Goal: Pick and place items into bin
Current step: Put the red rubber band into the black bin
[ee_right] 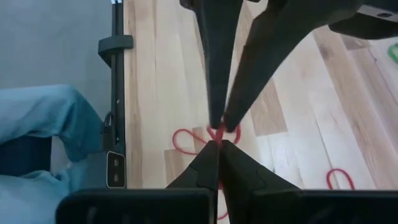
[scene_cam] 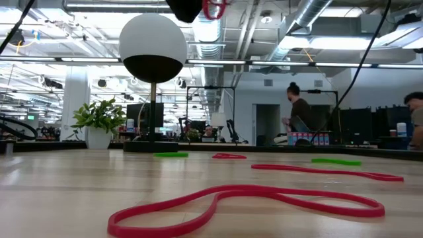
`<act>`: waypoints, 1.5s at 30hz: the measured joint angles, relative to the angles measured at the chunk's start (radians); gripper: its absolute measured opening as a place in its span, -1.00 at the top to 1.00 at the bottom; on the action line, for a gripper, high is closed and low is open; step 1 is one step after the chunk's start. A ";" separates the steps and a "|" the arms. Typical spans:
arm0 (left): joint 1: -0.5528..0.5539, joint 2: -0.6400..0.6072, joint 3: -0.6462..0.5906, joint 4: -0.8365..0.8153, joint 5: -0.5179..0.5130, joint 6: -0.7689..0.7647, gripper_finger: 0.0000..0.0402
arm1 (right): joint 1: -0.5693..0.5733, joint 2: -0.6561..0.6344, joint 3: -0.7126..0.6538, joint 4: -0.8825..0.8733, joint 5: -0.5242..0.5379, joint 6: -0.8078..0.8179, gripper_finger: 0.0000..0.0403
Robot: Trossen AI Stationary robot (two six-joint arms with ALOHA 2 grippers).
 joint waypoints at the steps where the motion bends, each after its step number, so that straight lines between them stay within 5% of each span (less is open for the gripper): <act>1: 0.000 0.000 0.000 -0.016 -0.011 0.001 0.88 | 0.000 0.000 0.000 -0.001 0.000 0.005 0.99; 8: 0.000 0.000 0.000 -0.085 -0.100 -0.002 0.57 | 0.000 0.000 0.000 -0.014 -0.021 0.054 0.99; 14: 0.000 0.000 0.000 -0.146 -0.143 -0.042 0.42 | 0.014 0.000 0.000 -0.229 -0.154 0.371 1.00; 20: -0.004 0.000 0.000 -0.232 -0.143 -0.080 0.42 | 0.092 0.000 0.000 -0.569 -0.485 0.770 0.99; 25: -0.004 0.000 0.000 -0.276 -0.143 -0.087 0.42 | 0.195 0.000 0.000 -0.565 -0.729 0.930 0.99; 33: -0.004 0.000 0.000 -0.276 -0.144 -0.103 0.42 | 0.358 0.000 0.000 -0.680 -0.658 1.199 0.98; 45: -0.004 0.000 0.000 -0.276 -0.142 -0.101 0.42 | 0.400 0.000 0.000 -0.717 -0.568 1.280 0.72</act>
